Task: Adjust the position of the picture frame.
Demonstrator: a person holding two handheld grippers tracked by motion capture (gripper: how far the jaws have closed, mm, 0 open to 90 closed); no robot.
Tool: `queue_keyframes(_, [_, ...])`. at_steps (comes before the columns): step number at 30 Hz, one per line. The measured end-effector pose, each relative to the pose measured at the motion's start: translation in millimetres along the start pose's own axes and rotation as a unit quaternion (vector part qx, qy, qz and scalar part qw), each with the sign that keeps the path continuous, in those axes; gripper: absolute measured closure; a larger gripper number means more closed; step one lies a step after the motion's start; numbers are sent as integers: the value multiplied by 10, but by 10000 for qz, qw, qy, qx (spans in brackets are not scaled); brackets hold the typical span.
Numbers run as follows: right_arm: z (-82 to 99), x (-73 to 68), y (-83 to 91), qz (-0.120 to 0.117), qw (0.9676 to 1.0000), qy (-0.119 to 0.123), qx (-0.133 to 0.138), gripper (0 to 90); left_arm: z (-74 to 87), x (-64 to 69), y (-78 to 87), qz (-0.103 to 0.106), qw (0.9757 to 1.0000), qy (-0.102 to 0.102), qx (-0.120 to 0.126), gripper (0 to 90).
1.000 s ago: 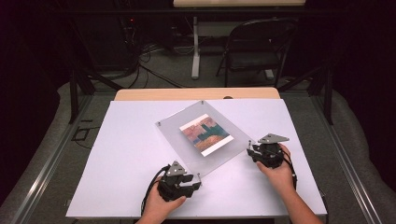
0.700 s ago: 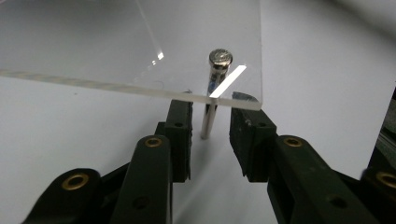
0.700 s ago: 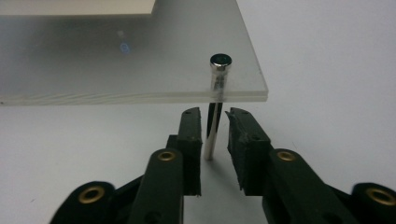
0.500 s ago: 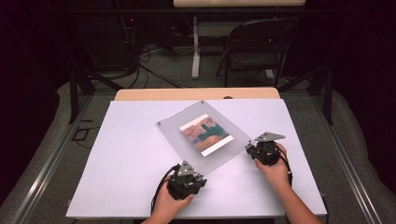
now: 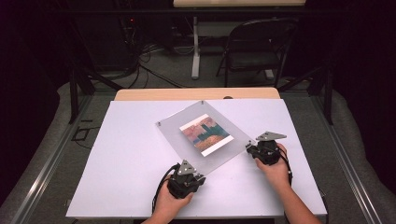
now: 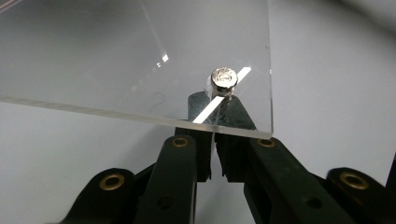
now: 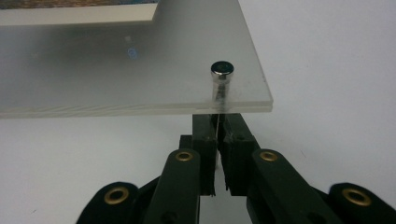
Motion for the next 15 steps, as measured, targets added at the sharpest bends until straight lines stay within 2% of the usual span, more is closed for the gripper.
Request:
queue_keyframes(7, [-16, -13, 22, -30, 10000, 27, -22, 857, -14, -33, 42, 75, 10000, 28, -39, 848])
queue_keyframes(10, [-32, -41, 61, -86, 10000, 32, 5, 857, -28, -64, 107, 28, 9999, 119, 45, 849])
queue_keyframes(11, [-43, -52, 87, -103, 9999, 47, 13, 858, -34, -102, 154, 100, 9998, 152, 59, 849])
queue_keyframes(13, [-53, -75, 117, -140, 9999, 45, 41, 858, -37, -117, 170, 96, 9998, 151, 62, 849])
queue_keyframes(15, [-61, -108, 149, -188, 9998, 52, 65, 857, -35, -179, 231, 61, 9995, 269, 127, 849])
Point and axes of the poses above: each handheld gripper's, and its own axes: y roughly backward along the jaws, z roughly out of its underside, x roughly to its right, the point moved 1 cm from there along -y, roughly forward along the jaws, and after that the axes turned 3 degrees about -y, right-handed, at the moved point
